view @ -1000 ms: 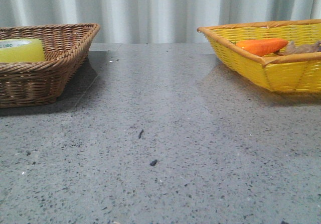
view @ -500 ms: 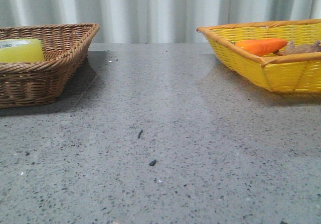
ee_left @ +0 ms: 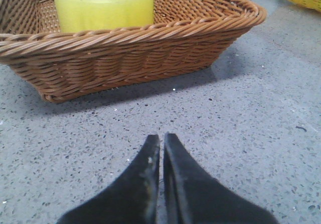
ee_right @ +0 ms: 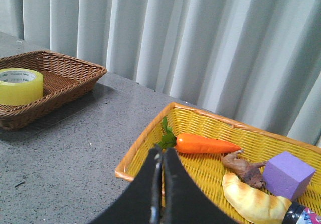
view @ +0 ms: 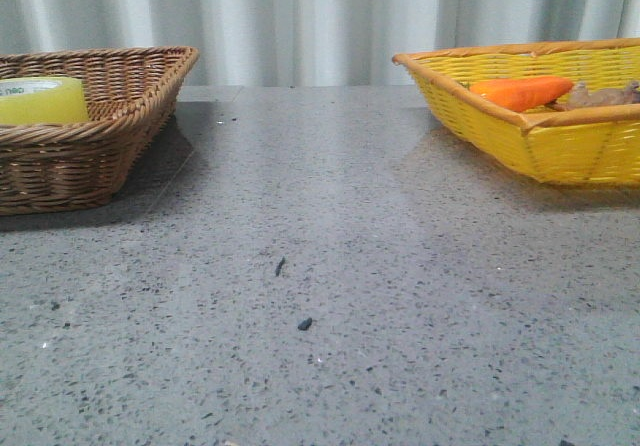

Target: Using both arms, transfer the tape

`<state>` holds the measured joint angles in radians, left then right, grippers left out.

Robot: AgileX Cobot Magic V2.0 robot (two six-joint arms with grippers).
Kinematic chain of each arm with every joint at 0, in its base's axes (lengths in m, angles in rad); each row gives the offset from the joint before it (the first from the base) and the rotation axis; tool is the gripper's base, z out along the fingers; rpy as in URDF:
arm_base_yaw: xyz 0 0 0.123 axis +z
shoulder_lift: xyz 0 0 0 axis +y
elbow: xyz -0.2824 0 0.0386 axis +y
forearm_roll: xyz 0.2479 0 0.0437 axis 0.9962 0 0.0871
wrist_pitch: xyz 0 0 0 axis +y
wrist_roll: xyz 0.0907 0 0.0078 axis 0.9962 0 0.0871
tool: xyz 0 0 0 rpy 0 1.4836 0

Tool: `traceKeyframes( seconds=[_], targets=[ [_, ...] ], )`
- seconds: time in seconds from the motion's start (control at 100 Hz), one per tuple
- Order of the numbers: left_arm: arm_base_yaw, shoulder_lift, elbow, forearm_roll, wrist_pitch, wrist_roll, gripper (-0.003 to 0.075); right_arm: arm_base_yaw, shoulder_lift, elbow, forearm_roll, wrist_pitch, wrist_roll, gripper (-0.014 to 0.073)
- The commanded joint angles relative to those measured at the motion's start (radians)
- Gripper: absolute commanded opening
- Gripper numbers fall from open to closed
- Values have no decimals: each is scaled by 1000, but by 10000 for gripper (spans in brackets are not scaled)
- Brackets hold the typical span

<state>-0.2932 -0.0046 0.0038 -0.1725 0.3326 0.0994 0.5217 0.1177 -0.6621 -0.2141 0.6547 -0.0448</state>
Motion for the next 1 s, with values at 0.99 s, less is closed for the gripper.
traceKeyframes(
  seconds=[0.99],
  targets=[
    [-10,-29,8,-14,-50,-10,-20,-551,-147,695,231,-333,-6,-62]
  ],
)
